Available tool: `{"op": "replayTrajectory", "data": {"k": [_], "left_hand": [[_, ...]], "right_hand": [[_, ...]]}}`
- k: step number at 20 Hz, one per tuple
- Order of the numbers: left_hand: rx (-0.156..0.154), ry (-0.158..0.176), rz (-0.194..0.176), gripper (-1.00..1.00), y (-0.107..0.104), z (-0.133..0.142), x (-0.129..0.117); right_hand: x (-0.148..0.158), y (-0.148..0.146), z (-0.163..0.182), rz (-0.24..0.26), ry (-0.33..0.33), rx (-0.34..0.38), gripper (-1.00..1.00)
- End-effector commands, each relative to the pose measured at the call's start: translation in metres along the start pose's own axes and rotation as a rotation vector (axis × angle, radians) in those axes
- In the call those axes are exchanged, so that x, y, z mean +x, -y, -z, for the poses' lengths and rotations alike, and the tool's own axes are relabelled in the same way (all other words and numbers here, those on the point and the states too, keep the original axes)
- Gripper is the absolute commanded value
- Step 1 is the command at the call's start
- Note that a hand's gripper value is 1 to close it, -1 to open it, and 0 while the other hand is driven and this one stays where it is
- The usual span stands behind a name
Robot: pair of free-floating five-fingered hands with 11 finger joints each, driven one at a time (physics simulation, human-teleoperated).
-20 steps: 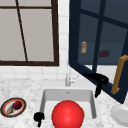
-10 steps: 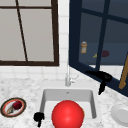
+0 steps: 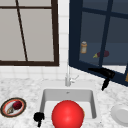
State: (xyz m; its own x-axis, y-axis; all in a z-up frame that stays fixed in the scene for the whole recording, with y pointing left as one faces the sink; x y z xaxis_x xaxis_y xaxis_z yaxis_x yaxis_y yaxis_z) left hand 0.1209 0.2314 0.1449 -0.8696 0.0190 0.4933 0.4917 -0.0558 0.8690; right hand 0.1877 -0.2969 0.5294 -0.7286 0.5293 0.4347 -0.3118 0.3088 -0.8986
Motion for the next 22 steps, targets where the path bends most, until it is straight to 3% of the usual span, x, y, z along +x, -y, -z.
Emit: {"op": "replayTrajectory", "data": {"k": [1,9,22], "left_hand": [[0.0,0.0,0.0,0.0,0.0,0.0,0.0],[0.0,0.0,0.0,0.0,0.0,0.0,0.0],[0.0,0.0,0.0,0.0,0.0,0.0,0.0]], "right_hand": [[-0.031,0.008,-0.015,0.004,-0.002,0.002,-1.0],[-0.073,0.03,-0.045,0.013,0.117,0.007,-1.0],[-0.152,0.068,-0.022,0.092,0.32,0.033,-1.0]]}}
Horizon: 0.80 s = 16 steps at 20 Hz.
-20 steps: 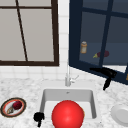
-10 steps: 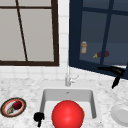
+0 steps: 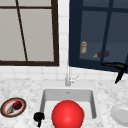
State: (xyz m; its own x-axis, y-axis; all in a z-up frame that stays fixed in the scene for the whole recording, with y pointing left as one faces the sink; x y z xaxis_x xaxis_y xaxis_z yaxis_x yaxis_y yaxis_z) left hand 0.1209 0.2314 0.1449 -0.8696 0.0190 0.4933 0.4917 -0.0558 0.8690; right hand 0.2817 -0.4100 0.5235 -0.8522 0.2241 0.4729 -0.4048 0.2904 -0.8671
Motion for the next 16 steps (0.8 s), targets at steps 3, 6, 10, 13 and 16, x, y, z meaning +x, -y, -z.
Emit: {"op": "replayTrajectory", "data": {"k": [3,6,10,13,16], "left_hand": [[0.0,0.0,0.0,0.0,0.0,0.0,0.0],[0.0,0.0,0.0,0.0,0.0,0.0,0.0],[0.0,0.0,0.0,0.0,0.0,0.0,0.0],[0.0,0.0,0.0,0.0,0.0,0.0,0.0],[0.0,0.0,0.0,0.0,0.0,0.0,0.0]], "right_hand": [[-0.038,0.019,0.009,0.02,0.031,-0.023,-1.0],[-0.054,0.027,0.016,0.026,0.047,-0.01,-1.0],[-0.074,0.035,0.025,0.06,0.058,0.023,-1.0],[-0.062,0.027,0.021,0.128,0.089,0.071,-1.0],[-0.051,0.016,0.027,0.094,0.092,0.101,-1.0]]}}
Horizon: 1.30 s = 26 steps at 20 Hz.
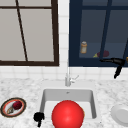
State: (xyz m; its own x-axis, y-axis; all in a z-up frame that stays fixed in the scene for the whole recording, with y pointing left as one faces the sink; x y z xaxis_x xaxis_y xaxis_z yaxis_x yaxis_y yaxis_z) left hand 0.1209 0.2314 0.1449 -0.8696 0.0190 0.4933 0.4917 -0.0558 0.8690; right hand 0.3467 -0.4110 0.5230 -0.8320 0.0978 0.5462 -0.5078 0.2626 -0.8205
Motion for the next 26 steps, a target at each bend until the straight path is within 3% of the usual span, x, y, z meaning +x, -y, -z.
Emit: {"op": "replayTrajectory", "data": {"k": [1,5,10,21,26], "left_hand": [[0.0,0.0,0.0,0.0,0.0,0.0,0.0],[0.0,0.0,0.0,0.0,0.0,0.0,0.0],[0.0,0.0,0.0,0.0,0.0,0.0,0.0],[0.0,0.0,0.0,0.0,0.0,0.0,0.0],[0.0,0.0,0.0,0.0,0.0,0.0,0.0]], "right_hand": [[0.002,-0.015,0.014,-0.012,-0.017,0.075,-1.0],[0.012,-0.039,0.023,-0.075,-0.057,0.113,-1.0],[0.018,-0.066,0.021,-0.062,-0.159,0.07,-1.0],[0.02,-0.08,0.018,-0.085,-0.337,0.006,-1.0],[0.019,-0.081,0.019,-0.131,-0.44,-0.016,-1.0]]}}
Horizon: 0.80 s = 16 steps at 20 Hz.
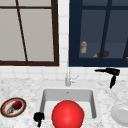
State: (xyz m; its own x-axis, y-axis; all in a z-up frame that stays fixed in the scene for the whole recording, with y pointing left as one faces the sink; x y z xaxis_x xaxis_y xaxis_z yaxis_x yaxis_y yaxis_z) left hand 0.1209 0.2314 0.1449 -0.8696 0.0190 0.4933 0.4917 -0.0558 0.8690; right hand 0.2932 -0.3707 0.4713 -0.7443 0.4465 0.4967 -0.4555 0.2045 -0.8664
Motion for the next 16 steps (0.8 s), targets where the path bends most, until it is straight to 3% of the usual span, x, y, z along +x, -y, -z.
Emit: {"op": "replayTrajectory", "data": {"k": [1,7,11,13,14,16], "left_hand": [[0.0,0.0,0.0,0.0,0.0,0.0,0.0],[0.0,0.0,0.0,0.0,0.0,0.0,0.0],[0.0,0.0,0.0,0.0,0.0,0.0,0.0],[0.0,0.0,0.0,0.0,0.0,0.0,0.0],[0.0,0.0,0.0,0.0,0.0,0.0,0.0],[0.0,0.0,0.0,0.0,0.0,0.0,0.0]], "right_hand": [[0.0,-0.003,0.001,-0.041,-0.108,-0.062,-1.0],[-0.002,-0.028,0.024,-0.09,-0.187,0.001,-1.0],[-0.004,-0.037,0.044,-0.134,-0.225,0.005,-1.0],[-0.006,-0.043,0.056,-0.135,-0.242,0.019,-1.0],[-0.01,-0.04,0.062,-0.093,-0.26,0.011,-1.0],[-0.015,-0.039,0.07,-0.086,-0.286,-0.007,-1.0]]}}
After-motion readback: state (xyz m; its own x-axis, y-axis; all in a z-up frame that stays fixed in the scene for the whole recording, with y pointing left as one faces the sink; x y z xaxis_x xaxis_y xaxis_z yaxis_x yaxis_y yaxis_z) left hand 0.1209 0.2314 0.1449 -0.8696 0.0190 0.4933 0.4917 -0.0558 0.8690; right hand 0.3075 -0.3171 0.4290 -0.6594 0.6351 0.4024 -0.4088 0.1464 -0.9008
